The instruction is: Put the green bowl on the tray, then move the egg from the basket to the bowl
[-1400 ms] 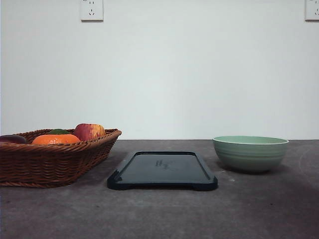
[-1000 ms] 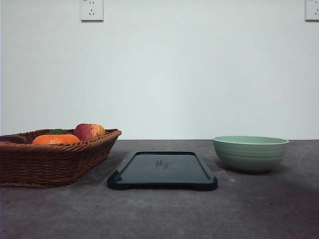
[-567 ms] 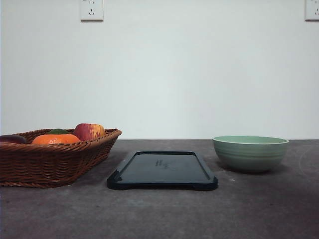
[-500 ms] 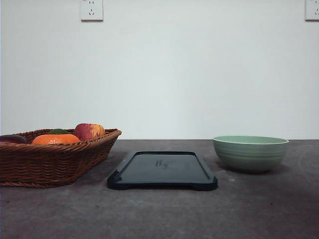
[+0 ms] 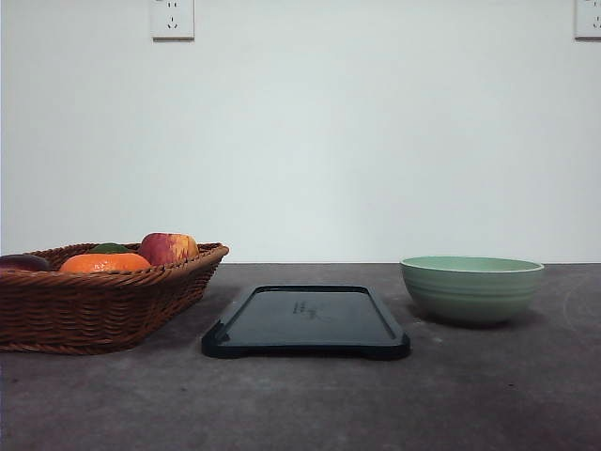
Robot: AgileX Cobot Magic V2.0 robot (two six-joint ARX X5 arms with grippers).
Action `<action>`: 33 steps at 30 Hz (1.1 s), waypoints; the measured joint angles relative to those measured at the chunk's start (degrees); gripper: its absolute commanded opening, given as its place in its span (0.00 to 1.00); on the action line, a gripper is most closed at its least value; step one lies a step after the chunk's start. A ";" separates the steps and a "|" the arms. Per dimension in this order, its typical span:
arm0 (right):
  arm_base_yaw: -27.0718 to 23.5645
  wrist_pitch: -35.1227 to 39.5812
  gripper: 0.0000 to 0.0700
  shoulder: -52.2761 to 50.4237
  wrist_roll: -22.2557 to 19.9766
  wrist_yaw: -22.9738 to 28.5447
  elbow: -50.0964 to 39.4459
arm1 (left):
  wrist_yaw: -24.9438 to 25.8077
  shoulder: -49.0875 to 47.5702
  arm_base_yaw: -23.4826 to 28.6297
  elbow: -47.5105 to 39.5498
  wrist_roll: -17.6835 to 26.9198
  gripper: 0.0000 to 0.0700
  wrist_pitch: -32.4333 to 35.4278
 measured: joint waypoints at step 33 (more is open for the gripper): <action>1.51 -26.49 0.39 38.43 -18.23 -13.00 17.91 | 13.28 40.14 -3.52 29.39 27.75 0.37 -36.75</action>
